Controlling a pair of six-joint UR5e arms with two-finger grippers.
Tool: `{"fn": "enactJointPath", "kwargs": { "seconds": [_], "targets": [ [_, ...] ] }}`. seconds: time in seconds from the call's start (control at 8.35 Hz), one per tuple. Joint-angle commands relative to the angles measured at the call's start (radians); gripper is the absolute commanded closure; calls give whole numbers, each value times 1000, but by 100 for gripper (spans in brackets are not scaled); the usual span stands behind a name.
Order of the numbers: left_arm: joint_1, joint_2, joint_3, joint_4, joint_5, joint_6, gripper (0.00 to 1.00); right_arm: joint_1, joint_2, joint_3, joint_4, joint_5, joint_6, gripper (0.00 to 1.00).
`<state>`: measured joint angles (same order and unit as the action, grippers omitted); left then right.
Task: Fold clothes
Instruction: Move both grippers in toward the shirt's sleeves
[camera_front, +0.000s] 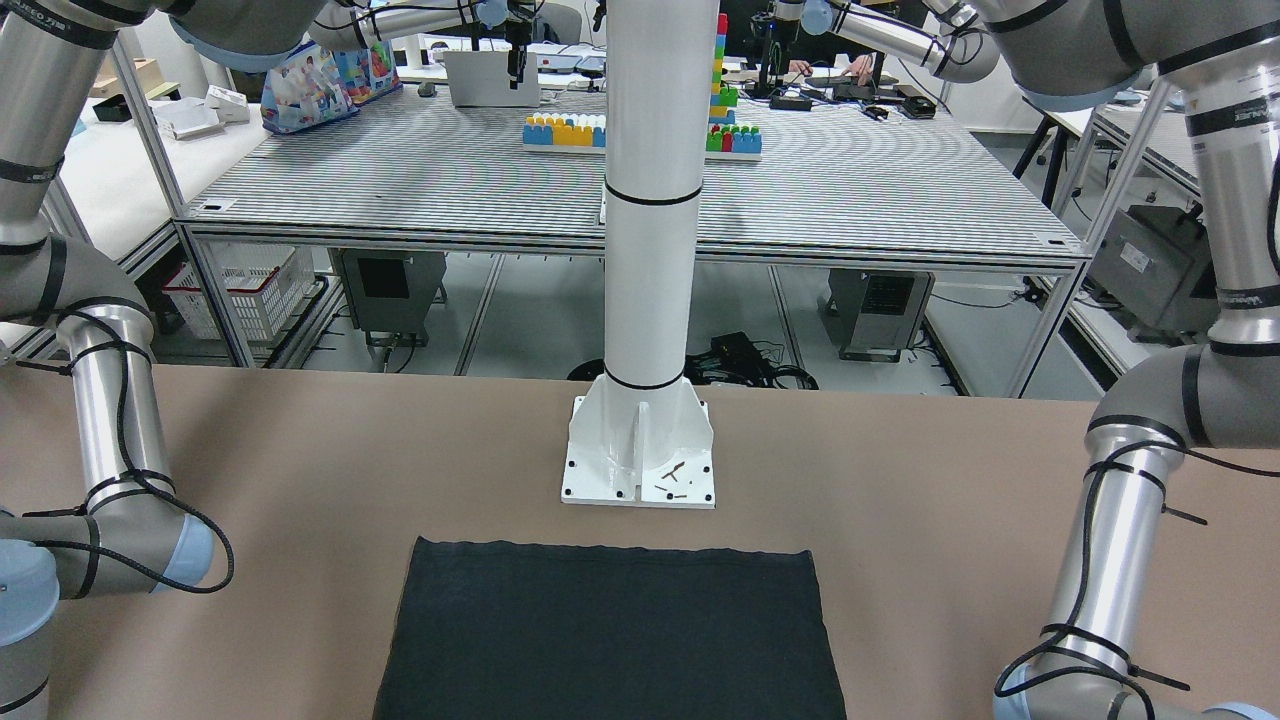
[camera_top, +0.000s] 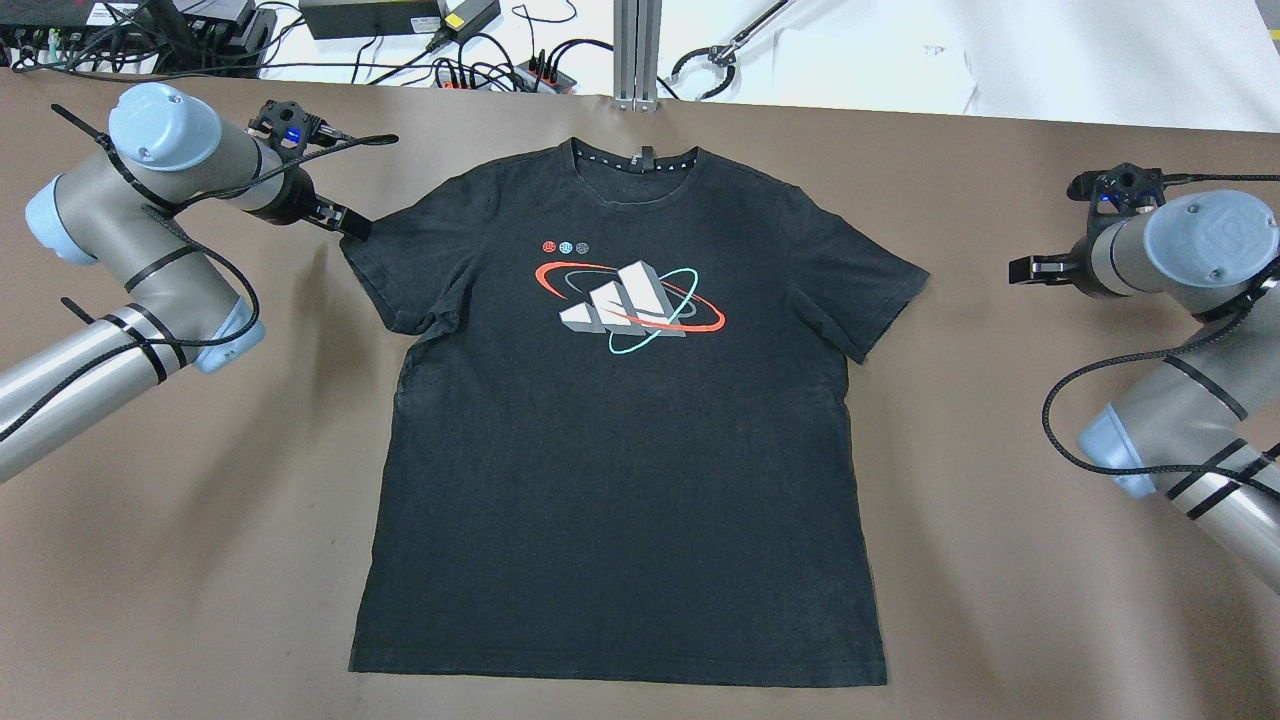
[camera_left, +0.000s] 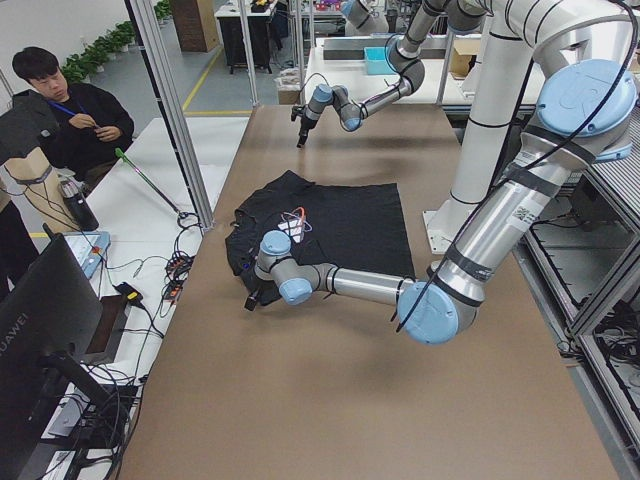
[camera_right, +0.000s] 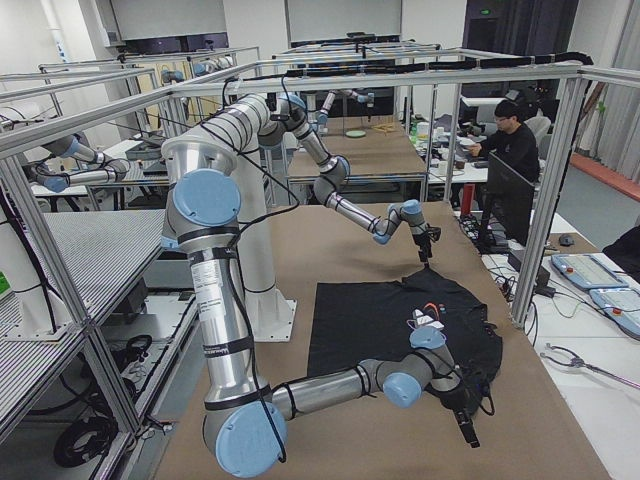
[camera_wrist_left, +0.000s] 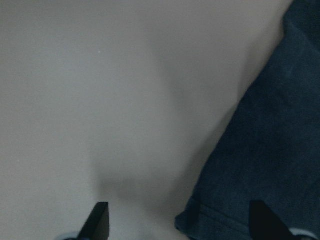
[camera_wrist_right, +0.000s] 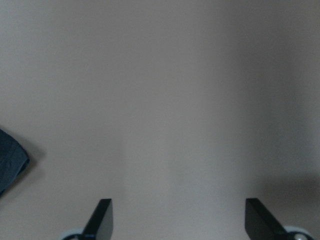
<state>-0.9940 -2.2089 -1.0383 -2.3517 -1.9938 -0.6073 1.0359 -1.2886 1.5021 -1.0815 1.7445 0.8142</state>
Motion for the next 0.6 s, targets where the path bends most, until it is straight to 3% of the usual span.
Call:
{"fn": "enactJointPath", "kwargs": {
  "seconds": [0.0, 0.12, 0.24, 0.48],
  "targets": [
    [6, 1, 9, -6, -25, -12, 26, -8, 0, 1, 5, -3, 0, 6],
    [6, 5, 9, -6, -25, -12, 43, -8, -1, 1, 5, -5, 0, 6],
    [9, 6, 9, -6, -25, -12, 50, -8, -3, 1, 5, -6, 0, 6],
    [21, 6, 9, -6, -26, -12, 50, -10, -6, 1, 5, -6, 0, 6]
  ]
}}
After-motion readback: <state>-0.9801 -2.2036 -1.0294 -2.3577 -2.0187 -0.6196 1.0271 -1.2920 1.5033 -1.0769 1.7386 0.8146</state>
